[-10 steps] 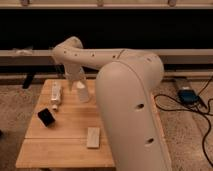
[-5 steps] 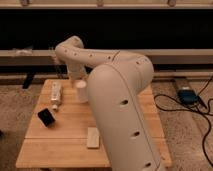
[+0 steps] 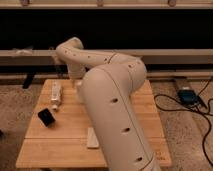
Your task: Place the ceramic cup over the eraser
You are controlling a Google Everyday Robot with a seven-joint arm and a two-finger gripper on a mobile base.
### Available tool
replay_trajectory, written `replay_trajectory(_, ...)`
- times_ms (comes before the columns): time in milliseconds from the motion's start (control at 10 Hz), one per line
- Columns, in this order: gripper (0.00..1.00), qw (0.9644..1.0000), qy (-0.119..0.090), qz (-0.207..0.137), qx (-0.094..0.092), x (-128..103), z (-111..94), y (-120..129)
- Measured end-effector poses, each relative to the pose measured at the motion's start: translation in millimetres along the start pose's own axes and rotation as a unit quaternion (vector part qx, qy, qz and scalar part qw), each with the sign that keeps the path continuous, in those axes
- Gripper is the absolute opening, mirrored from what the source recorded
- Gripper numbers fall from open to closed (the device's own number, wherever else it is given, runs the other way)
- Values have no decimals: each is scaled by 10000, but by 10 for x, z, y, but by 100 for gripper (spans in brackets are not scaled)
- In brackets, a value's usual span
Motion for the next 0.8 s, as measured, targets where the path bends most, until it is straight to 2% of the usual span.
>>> replay_trajectory(200,65,9999,127,40,-48,-14,122,-23)
replay_trajectory(800,65,9993,337,42,-139,-9,349,-20)
